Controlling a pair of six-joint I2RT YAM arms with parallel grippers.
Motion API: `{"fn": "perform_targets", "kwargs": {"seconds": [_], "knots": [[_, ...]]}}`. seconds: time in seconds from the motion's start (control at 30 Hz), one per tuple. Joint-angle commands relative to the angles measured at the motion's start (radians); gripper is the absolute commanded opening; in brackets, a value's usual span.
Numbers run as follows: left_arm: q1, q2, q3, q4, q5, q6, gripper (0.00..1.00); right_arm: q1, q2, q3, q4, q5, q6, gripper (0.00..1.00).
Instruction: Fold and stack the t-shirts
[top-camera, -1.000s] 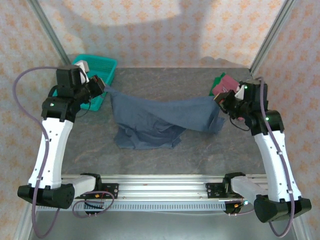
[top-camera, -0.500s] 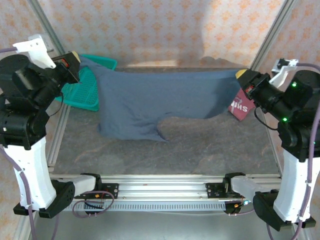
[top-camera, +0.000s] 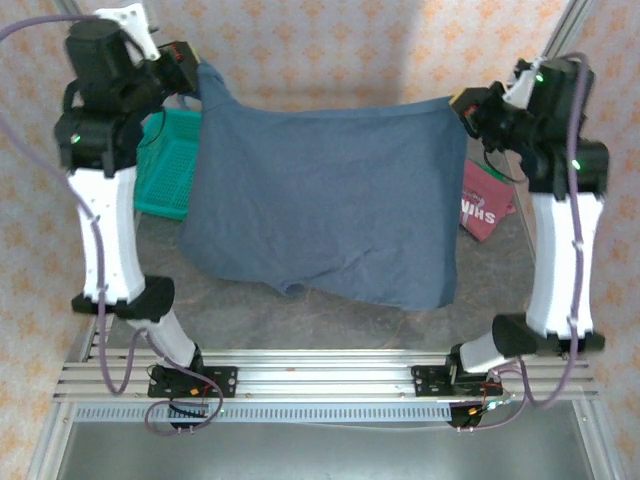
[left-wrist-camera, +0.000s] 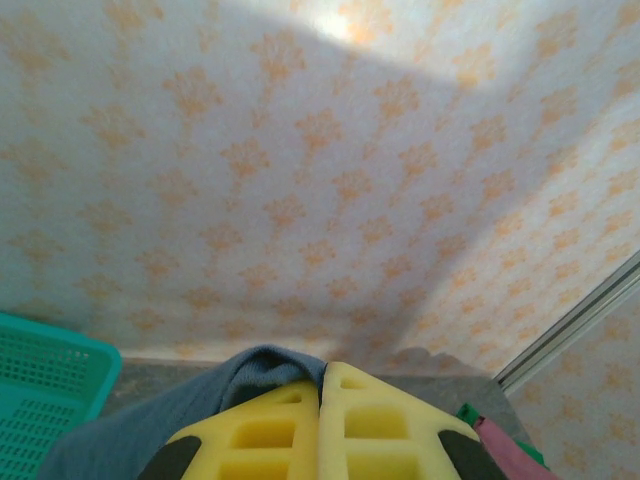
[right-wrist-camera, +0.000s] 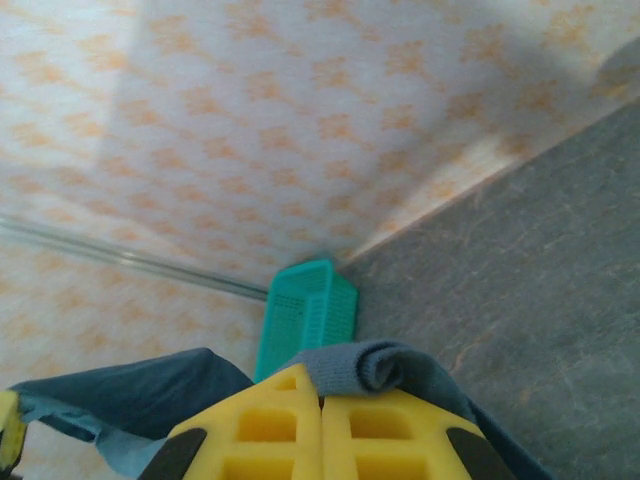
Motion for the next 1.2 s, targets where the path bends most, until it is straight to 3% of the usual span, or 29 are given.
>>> {"fn": "perform_targets", "kwargs": {"seconds": [0.0, 0.17, 0.37, 0.53, 0.63, 0.77, 0.87, 0.97, 1.03, 1.17], "knots": [[0.007, 0.119, 0.103, 0.066, 0.06, -0.034, 0.0, -0.054, 0.12, 0.028, 0.133, -0.06, 0.005, 0.0], [0.035, 0.31, 0.18, 0.221, 0.117, -0.109, 0.0, -0.114, 0.382, 0.196, 0.215, -0.124, 0.04, 0.0], [0.065, 0.358, 0.232, 0.387, 0.159, -0.085, 0.0, -0.164, 0.621, 0.566, 0.28, -0.203, 0.178, 0.0], [0.099, 0.31, 0.233, 0.469, 0.186, -0.084, 0.0, -0.212, 0.557, 0.519, 0.331, -0.219, 0.214, 0.0], [0.104, 0.274, 0.232, 0.428, 0.227, -0.034, 0.0, -0.232, 0.485, 0.434, 0.276, -0.229, 0.159, 0.0], [0.1, 0.202, 0.194, 0.251, 0.301, 0.051, 0.0, -0.233, 0.303, 0.096, 0.302, -0.228, 0.077, 0.0], [0.06, 0.042, -0.055, 0.067, 0.277, 0.171, 0.0, -0.234, 0.118, -0.263, 0.385, -0.215, 0.044, 0.0], [0.019, -0.204, -0.582, 0.114, 0.197, 0.174, 0.0, -0.234, -0.056, -0.628, 0.434, -0.222, 0.019, 0.0], [0.008, -0.384, -0.948, 0.18, 0.137, 0.156, 0.0, -0.234, -0.159, -0.818, 0.365, -0.175, -0.034, 0.0], [0.008, -0.602, -1.42, 0.14, 0.08, 0.101, 0.0, -0.233, -0.327, -1.133, 0.247, -0.097, -0.072, 0.0]]}}
